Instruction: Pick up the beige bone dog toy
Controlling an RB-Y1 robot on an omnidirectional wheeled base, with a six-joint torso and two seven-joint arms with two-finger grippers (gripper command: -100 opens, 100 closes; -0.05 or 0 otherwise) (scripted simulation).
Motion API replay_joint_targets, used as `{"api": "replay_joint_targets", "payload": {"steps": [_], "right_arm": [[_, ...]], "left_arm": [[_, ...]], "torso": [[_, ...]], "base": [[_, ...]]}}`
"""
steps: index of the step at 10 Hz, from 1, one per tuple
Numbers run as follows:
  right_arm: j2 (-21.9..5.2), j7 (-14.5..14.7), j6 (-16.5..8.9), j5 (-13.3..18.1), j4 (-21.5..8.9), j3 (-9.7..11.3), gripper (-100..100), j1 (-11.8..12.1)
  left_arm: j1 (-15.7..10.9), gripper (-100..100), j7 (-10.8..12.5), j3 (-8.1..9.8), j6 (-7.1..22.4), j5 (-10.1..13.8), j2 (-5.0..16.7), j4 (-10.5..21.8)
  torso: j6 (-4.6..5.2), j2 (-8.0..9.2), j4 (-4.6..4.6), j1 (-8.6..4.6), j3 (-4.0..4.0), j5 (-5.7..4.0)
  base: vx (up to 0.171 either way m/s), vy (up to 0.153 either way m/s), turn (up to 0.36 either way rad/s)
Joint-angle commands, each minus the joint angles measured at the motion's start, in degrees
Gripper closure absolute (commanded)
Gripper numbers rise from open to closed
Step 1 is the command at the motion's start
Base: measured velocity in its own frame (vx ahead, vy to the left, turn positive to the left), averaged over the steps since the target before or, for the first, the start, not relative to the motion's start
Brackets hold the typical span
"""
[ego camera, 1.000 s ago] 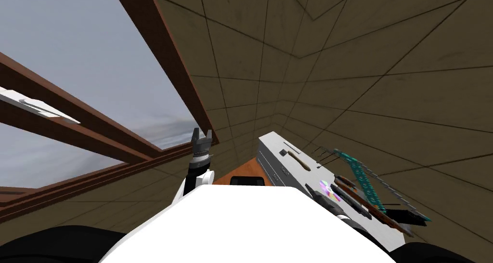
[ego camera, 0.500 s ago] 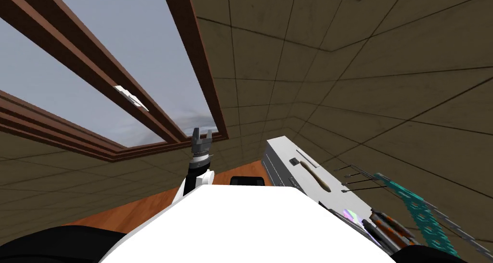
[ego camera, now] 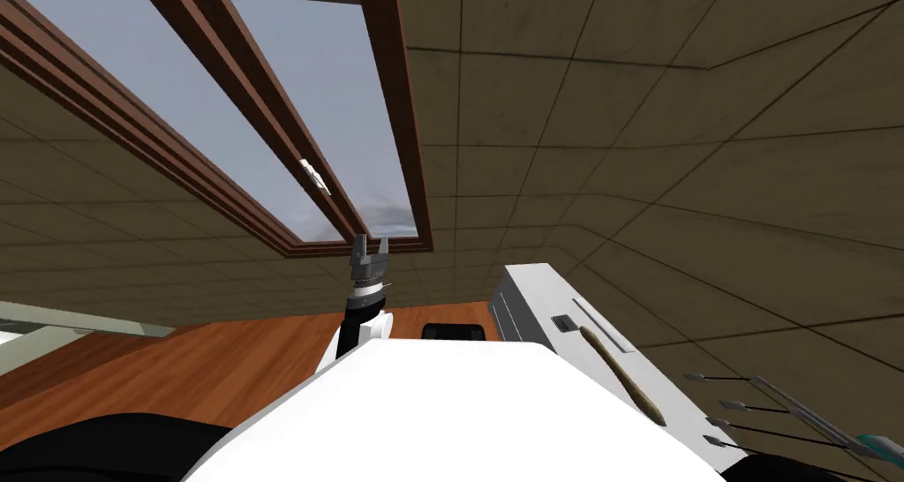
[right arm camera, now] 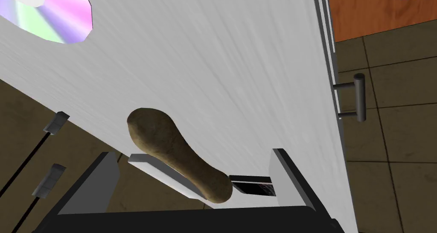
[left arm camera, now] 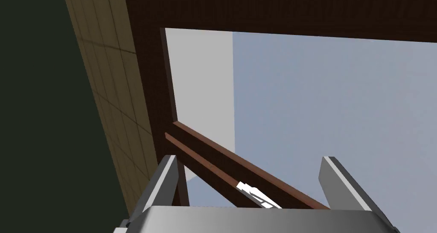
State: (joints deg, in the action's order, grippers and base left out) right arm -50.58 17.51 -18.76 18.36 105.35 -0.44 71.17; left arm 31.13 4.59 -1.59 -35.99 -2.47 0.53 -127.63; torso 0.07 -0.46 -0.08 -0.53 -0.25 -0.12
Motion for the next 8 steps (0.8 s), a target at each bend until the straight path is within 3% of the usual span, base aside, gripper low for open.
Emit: {"api": "replay_joint_targets", "payload": {"steps": [1,5,8], "right_arm": [[-1.6,1.2,-1.6,0.4,-2.1,1.8,-100,0.8],[-5.8,3.1,-5.1,-0.4,-4.4,6.6,-100,2.1],[-7.7,4.2,-6.7,-1.3,-5.4,10.2,-100,2.2]], "left_arm": [[0.0,0,0.0,0.00,0.0,0.0,0.0,0.0],[0.0,0,0.0,0.01,0.0,0.0,0.0,0.0],[0.0,0,0.0,0.01,0.0,0.0,0.0,0.0]], "torso": [[0.00,0.00,0.00,0.00,0.00,0.00],[0.02,-0.13,-0.03,-0.01,-0.07,-0.01],[0.08,-0.14,-0.03,0.01,-0.09,-0.01]], "base": [[0.027,-0.077,0.461],[0.049,-0.071,0.373],[0.049,-0.078,0.239]]}}
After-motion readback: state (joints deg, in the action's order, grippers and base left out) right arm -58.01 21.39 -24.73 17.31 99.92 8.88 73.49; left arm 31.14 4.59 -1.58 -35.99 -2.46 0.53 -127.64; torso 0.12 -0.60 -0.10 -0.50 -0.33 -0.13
